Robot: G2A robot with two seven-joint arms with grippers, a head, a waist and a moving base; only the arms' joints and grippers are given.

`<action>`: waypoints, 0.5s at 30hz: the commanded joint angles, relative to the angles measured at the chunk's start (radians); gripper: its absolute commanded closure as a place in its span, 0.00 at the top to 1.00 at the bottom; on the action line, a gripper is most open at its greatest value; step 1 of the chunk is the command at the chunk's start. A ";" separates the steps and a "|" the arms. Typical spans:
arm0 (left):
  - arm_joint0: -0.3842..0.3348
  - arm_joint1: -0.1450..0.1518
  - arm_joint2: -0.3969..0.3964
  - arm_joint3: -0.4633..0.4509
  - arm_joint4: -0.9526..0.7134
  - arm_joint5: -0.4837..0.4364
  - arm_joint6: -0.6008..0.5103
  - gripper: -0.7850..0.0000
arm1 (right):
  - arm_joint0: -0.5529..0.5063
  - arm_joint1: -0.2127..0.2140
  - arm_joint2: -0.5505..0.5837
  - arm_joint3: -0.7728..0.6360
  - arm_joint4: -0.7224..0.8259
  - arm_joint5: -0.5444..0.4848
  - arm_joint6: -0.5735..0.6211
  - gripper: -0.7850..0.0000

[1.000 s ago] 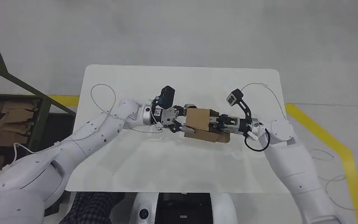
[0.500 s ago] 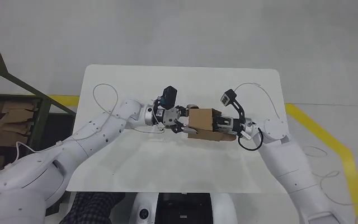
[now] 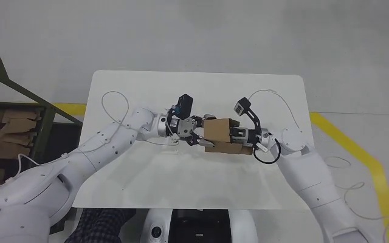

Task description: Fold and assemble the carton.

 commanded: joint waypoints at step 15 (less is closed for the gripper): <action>-0.005 0.001 0.002 0.001 -0.006 0.000 0.007 0.69 | -0.060 0.023 0.069 -0.035 -0.019 0.013 -0.004 0.00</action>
